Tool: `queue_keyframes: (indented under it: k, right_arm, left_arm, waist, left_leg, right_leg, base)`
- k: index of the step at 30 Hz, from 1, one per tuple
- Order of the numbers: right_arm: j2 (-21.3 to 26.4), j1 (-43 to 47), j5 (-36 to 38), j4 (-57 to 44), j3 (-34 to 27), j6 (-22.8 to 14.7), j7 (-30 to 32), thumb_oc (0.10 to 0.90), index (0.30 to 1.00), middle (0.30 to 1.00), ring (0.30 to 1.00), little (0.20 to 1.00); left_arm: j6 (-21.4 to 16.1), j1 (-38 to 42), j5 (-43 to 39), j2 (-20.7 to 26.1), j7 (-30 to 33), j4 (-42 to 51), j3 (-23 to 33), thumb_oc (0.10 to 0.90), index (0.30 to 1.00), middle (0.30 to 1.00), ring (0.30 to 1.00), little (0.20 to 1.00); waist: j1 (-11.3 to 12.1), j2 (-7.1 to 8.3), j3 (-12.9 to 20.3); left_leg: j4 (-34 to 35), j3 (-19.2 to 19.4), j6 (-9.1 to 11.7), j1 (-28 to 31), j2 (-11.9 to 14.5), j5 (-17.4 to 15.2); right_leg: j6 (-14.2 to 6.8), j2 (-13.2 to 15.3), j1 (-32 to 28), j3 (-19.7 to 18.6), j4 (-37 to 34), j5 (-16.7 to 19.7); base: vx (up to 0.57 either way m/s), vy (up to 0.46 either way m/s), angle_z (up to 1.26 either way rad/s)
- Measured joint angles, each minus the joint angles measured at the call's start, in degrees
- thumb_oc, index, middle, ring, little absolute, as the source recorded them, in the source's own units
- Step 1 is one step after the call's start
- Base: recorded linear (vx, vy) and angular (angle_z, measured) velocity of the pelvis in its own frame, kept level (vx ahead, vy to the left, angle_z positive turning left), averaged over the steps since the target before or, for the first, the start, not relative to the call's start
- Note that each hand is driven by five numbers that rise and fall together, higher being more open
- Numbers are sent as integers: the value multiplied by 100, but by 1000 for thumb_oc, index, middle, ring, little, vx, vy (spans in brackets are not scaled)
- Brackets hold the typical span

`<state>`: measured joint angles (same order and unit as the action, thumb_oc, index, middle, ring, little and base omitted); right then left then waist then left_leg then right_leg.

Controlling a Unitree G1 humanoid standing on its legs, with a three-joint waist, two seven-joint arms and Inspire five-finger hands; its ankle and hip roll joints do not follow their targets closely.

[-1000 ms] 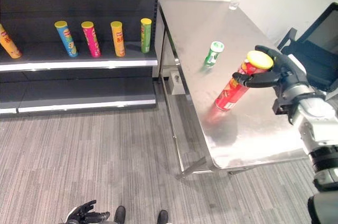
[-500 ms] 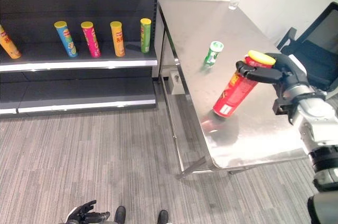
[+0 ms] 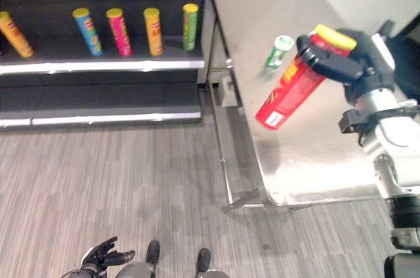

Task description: Put the goods on the table back onto the shelves and tidy them up.

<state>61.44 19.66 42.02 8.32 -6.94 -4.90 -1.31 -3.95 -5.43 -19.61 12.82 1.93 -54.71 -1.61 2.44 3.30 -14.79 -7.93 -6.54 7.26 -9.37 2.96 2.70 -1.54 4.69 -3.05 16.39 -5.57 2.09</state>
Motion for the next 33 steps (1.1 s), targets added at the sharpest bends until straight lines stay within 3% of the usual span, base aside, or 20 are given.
queue_keyframes:
  k: [2, 6, 9, 10, 11, 12, 14, 15, 16, 17, 19, 20, 21, 22, 24, 25, 26, 28, 31, 33]
  right_arm:
    - [-245, -219, -84, -341, -46, -57, 14, 400, 300, 300, 300, 300]
    - [-572, -470, -149, -529, -346, -245, 173, 400, 300, 300, 300, 300]
    - [-872, -557, -520, -700, -559, -236, 342, 400, 300, 300, 300, 300]
    - [-939, -487, -590, -771, -494, -279, 362, 400, 300, 300, 300, 300]
    - [-1239, -497, -653, -816, -337, -337, 411, 400, 300, 300, 300, 300]
    - [-1369, -507, -778, -990, -199, -286, 479, 400, 300, 300, 300, 300]
    - [-1299, -580, -845, -1184, 47, -278, 384, 400, 300, 300, 300, 300]
    - [-1137, -551, -949, -1169, 152, -257, 390, 400, 300, 300, 300, 300]
    - [-1113, -553, -1013, -1143, 190, -251, 392, 400, 300, 300, 300, 300]
    - [-1033, -514, -1055, -1172, 267, -221, 386, 400, 300, 300, 300, 300]
    - [-881, -311, -1087, -1218, 294, -289, 388, 400, 300, 300, 300, 300]
    - [-804, -157, -1129, -1210, 312, -353, 400, 400, 300, 300, 300, 300]
    - [-665, -106, -1196, -1211, 294, -402, 402, 400, 300, 300, 300, 300]
    - [-527, -160, -1252, -1174, 285, -384, 400, 400, 300, 300, 300, 300]
    - [-460, -186, -1399, -1118, 256, -347, 416, 400, 300, 300, 300, 300]
    - [-430, -310, -1436, -1089, -46, -394, 493, 400, 300, 300, 300, 300]
    - [-426, -431, -1453, -1047, -94, -376, 500, 400, 300, 300, 300, 300]
    - [-751, -543, -1590, -1114, -281, -348, 470, 400, 300, 300, 300, 300]
    - [-1049, -555, -1782, -1140, -262, -335, 537, 400, 300, 300, 300, 300]
    - [-1052, -696, -1930, -1136, -304, -328, 557, 400, 300, 300, 300, 300]
  left_arm:
    - [-7, -7, -108, 60, 62, 76, 169, 800, 900, 900, 900, 900]
    - [-2, 159, -91, 158, 125, 61, 43, 800, 900, 900, 900, 900]
    - [-3, 265, 7, 126, 84, 78, -192, 800, 900, 900, 900, 900]
    - [0, 194, 82, 126, 90, 94, -218, 800, 900, 900, 900, 900]
    - [-7, 291, 170, 359, 126, 138, -196, 800, 900, 900, 900, 900]
    - [28, 382, 176, 635, 151, 252, -234, 800, 900, 900, 900, 900]
    - [-3, 563, 173, 802, 121, 375, -12, 800, 900, 900, 900, 900]
    - [-89, 592, 177, 762, 119, 453, 101, 800, 900, 900, 900, 900]
    - [-141, 590, 169, 756, 107, 492, 270, 800, 900, 900, 900, 900]
    - [-194, 561, 166, 805, 156, 516, 435, 800, 900, 900, 900, 900]
    - [-176, 486, 167, 768, 168, 483, 441, 800, 900, 900, 900, 900]
    - [-192, 488, 165, 717, 184, 433, 444, 800, 900, 900, 900, 900]
    - [-133, 505, 167, 686, 217, 372, 407, 800, 900, 900, 900, 900]
    - [-34, 450, 170, 555, 224, 302, 356, 800, 900, 900, 900, 900]
    - [32, 125, 168, 248, 117, 368, 157, 800, 900, 900, 900, 900]
    - [41, 52, 154, -55, 88, 510, 185, 800, 900, 900, 900, 900]
    - [56, -95, 56, -53, 66, 474, 264, 800, 900, 900, 900, 900]
    - [77, -174, 48, 62, 67, 338, 283, 800, 900, 900, 900, 900]
    - [184, -158, 45, 219, 175, 309, 235, 800, 900, 900, 900, 900]
    - [176, -82, 49, 273, 240, 317, 209, 800, 900, 900, 900, 900]
  waist:
    - [11, -12, -52]
    - [-84, -110, -45]
    - [45, -218, 29]
    - [30, -347, 86]
    - [-36, -45, 64]
    - [-69, 77, 38]
    - [7, 26, 57]
    - [77, -48, 45]
    - [86, -120, 40]
    - [215, -139, 51]
    - [295, -149, 56]
    - [252, -224, 22]
    - [90, -258, 5]
    - [-10, -213, 12]
    - [0, -165, -13]
    - [52, 173, -292]
    - [257, 86, -317]
    - [298, 93, -325]
    - [253, 29, -311]
    - [255, -27, -306]
  left_leg:
    - [349, -23, 161, -69, 888, 98]
    - [1177, -165, 452, -444, 1564, 274]
    - [886, 221, 439, -449, 1089, 278]
    - [897, 313, 258, -397, 957, 681]
    - [902, 569, 129, -324, 572, 670]
    - [629, 710, -56, -487, 312, 560]
    - [461, 955, -396, -534, 20, 333]
    - [589, 880, -551, -384, -76, 307]
    - [860, 800, -615, -188, -42, 408]
    - [1305, 831, -622, 246, 27, 567]
    - [1296, 770, -727, 307, -40, 499]
    - [1296, 684, -738, 236, 45, 513]
    - [1297, 522, -704, 136, 39, 624]
    - [1298, 353, -694, 186, -167, 622]
    - [897, 205, -516, 140, -346, 530]
    - [-804, 105, -1, -753, -781, 548]
    - [-1272, 166, 102, -840, -716, 223]
    - [-971, 288, -265, -811, -322, -286]
    - [907, -76, 162, -933, 869, -13]
    - [1030, -112, 302, -1076, 1099, 90]
  right_leg:
    - [9, -23, -38, 28, 26, -64]
    - [-265, 68, 85, -289, 29, -111]
    - [-730, 655, 82, -582, 34, 26]
    - [-798, 814, 91, -672, 53, -14]
    - [-711, 1205, 192, -688, 166, 34]
    - [-596, 1400, 328, -536, 210, 441]
    - [-469, 1582, 334, -393, 471, 724]
    - [-677, 1606, 435, -574, 811, 529]
    - [-1007, 1342, 515, -945, 1195, -19]
    - [-955, 587, 598, -1210, 1601, -801]
    - [-776, 53, 728, -1263, 1272, -1002]
    - [-520, -382, 922, -1507, 1250, -1033]
    - [-145, -800, 979, -1842, 844, -702]
    - [153, -757, 696, -1775, 523, -323]
    - [147, -607, 419, -1613, 446, -320]
    - [288, -163, 364, -1276, 521, -350]
    - [326, -222, 163, -1222, 419, -360]
    - [264, -228, -140, -1223, 120, -450]
    - [46, -238, -254, -1210, 45, -483]
    - [-122, -56, -403, -1225, 44, -603]
  base:
    - [285, 493, 15]
    - [271, 572, 5]
    - [156, 687, -63]
    - [-35, 305, -65]
    - [-8, 474, -46]
    - [131, 481, -35]
    - [215, 573, -8]
    - [167, 346, 24]
    - [145, 294, 19]
    - [130, 273, 19]
    - [125, 193, 6]
    - [185, 161, 45]
    - [174, 152, 98]
    - [144, 257, 98]
    - [7, 153, 88]
    - [398, 348, 99]
    - [485, 426, 74]
    - [425, 418, 24]
    - [346, 452, 7]
    - [386, 558, -6]
